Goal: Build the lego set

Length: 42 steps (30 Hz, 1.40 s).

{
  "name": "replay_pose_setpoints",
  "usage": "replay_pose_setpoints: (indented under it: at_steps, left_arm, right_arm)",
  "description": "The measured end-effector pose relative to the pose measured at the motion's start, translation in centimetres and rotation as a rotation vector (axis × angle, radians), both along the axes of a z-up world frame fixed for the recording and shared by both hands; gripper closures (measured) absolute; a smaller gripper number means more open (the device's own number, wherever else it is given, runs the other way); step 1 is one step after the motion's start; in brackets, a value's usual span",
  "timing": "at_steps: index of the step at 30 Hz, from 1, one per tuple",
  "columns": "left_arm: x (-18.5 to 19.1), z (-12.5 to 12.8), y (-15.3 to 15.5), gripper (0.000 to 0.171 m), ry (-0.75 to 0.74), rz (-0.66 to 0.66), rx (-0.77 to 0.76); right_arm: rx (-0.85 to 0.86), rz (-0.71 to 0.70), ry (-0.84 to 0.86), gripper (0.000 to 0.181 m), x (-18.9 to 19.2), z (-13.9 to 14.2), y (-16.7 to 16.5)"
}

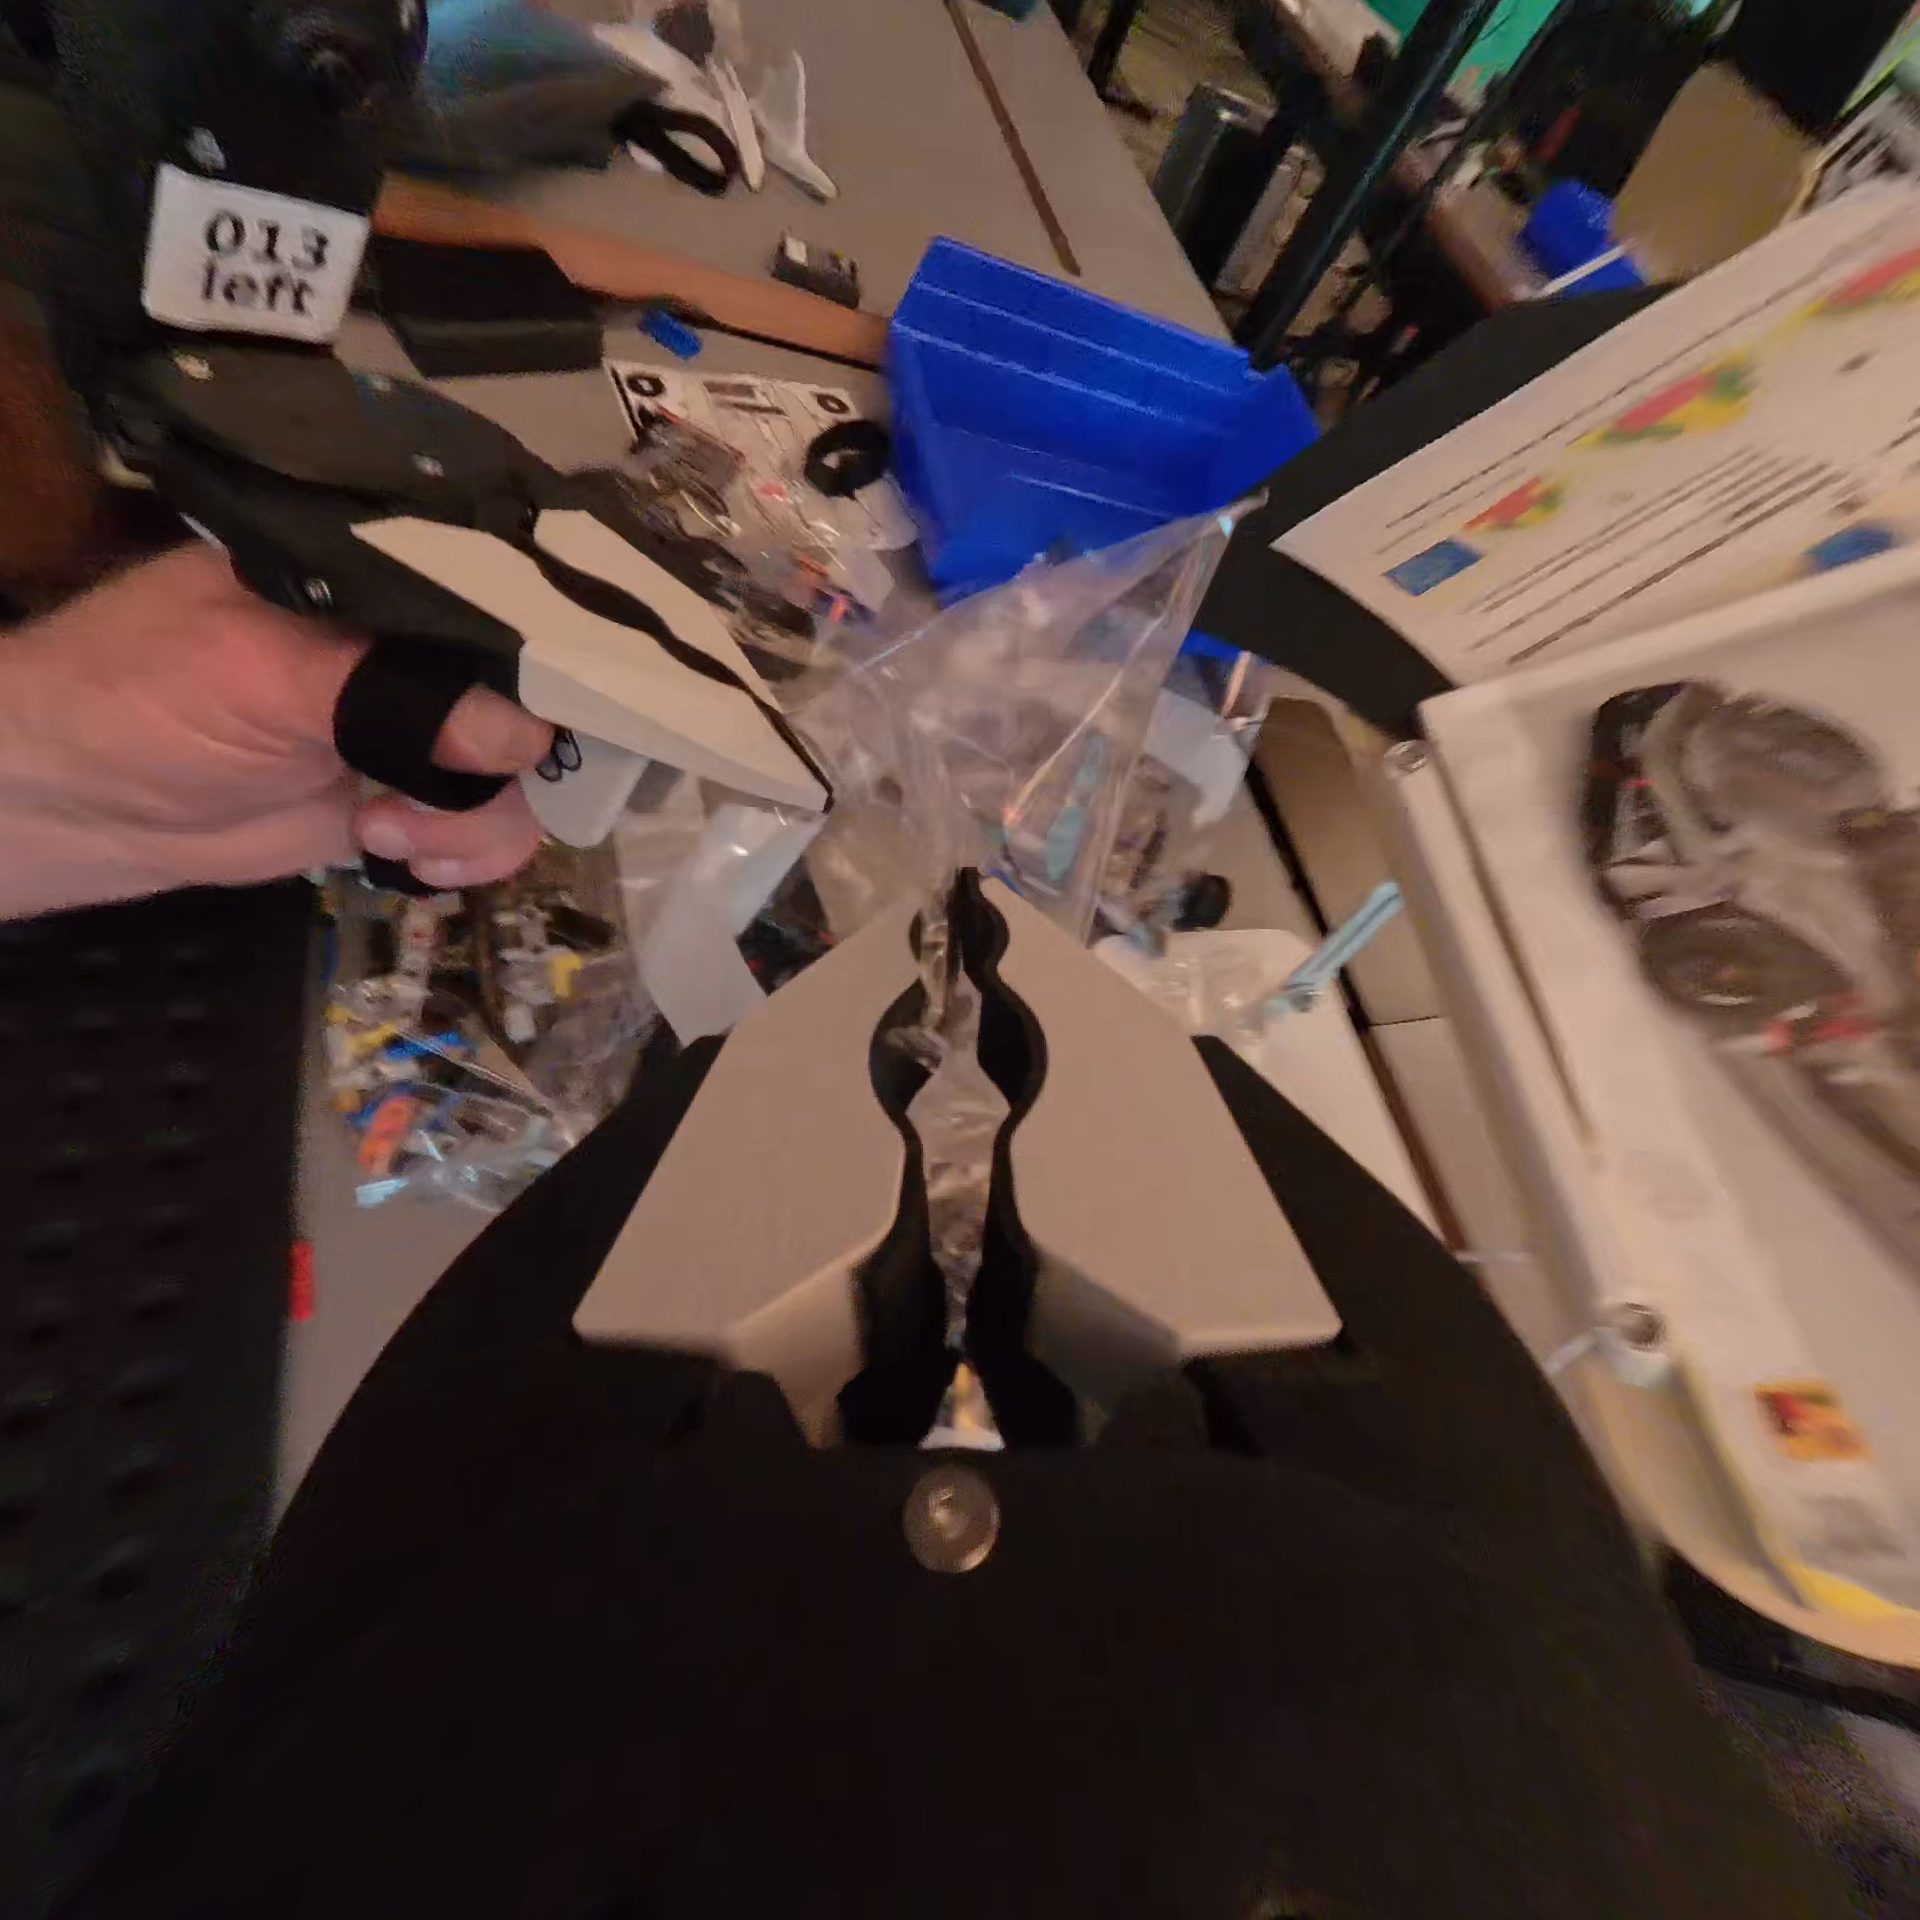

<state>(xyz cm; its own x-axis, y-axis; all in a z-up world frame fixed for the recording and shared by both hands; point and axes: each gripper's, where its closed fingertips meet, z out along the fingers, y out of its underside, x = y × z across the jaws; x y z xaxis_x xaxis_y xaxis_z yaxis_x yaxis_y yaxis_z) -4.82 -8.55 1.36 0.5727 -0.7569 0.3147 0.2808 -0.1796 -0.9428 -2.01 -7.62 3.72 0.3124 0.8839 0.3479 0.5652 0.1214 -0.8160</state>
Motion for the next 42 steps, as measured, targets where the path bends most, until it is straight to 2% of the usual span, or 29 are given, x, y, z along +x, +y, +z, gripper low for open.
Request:
replay_pose_setpoints:
  at_steps: [3,5,7,9,11,16,18,20,21,24,26,30,32,35,38,39,41,42]
  left_arm:
    - [0.0,-0.1,0.1,0.171,-0.009,-0.003,0.013]
    - [0.0,-0.1,0.0,0.171,-0.012,-0.008,0.018]
    - [0.0,0.0,0.0,0.171,-0.009,-0.003,0.036]
    - [0.0,0.1,0.0,0.171,-0.001,0.001,0.056]
    - [0.3,0.0,0.0,0.171,0.0,-0.01,0.066]
    - [0.6,0.2,-0.5,0.171,-0.01,-0.044,0.109]
    - [0.5,0.2,-0.5,0.171,-0.011,-0.047,0.117]
    - [0.2,0.2,-0.4,0.171,-0.03,-0.054,0.114]
    - [-0.1,0.2,-0.3,0.171,-0.045,-0.05,0.112]
    - [-0.9,0.6,-0.2,0.171,-0.12,-0.063,0.099]
    - [-1.4,0.7,0.0,0.171,-0.166,-0.069,0.088]
    - [-2.2,1.0,0.2,0.171,-0.236,-0.069,0.078]
    - [-2.6,1.2,0.3,0.171,-0.265,-0.063,0.077]
    - [-2.7,1.3,0.4,0.171,-0.272,-0.048,0.083]
    - [-2.4,1.5,0.3,0.171,-0.27,-0.047,0.095]
    - [-2.4,1.5,0.2,0.171,-0.271,-0.045,0.099]
    - [-2.1,1.6,-0.1,0.171,-0.277,-0.068,0.102]
    - [-1.9,1.6,-0.1,0.171,-0.272,-0.073,0.101]
  right_arm:
    - [-0.201,-0.003,0.107,0.181,-0.3,-0.9,0.4]
    - [-0.268,-0.039,0.148,0.181,-0.2,-1.2,1.1]
    - [-0.39,-0.009,0.199,0.181,-0.7,-1.6,0.7]
    - [-0.409,-0.065,0.141,0.181,-0.5,-3.1,1.6]
    - [-0.478,-0.02,0.083,0.181,-1.1,-4.6,0.8]
    - [-0.632,0.037,0.047,0.181,-2.4,-6.1,-0.5]
    - [-0.609,0.031,0.032,0.181,-2.6,-6.3,0.0]
    - [-0.553,0.042,0.023,0.172,-3.0,-6.1,0.1]
    - [-0.509,0.013,0.068,0.164,-2.8,-5.2,0.7]
    - [-0.448,0.072,0.207,0.157,-2.1,-1.8,0.7]
    - [-0.398,0.04,0.216,0.155,-0.7,-1.1,1.2]
    - [-0.384,0.047,0.298,0.137,1.4,-0.1,1.3]
    - [-0.418,0.039,0.304,0.122,2.2,-0.5,1.1]
    - [-0.565,0.117,0.321,0.104,1.2,-1.4,-0.7]
    - [-0.682,0.137,0.236,0.093,-0.5,-4.1,-1.8]
    - [-0.692,0.121,0.218,0.099,-1.0,-4.8,-1.7]
    - [-0.626,0.089,0.256,0.153,-1.8,-4.8,-0.8]
    - [-0.613,0.097,0.28,0.167,-2.2,-4.7,-0.7]
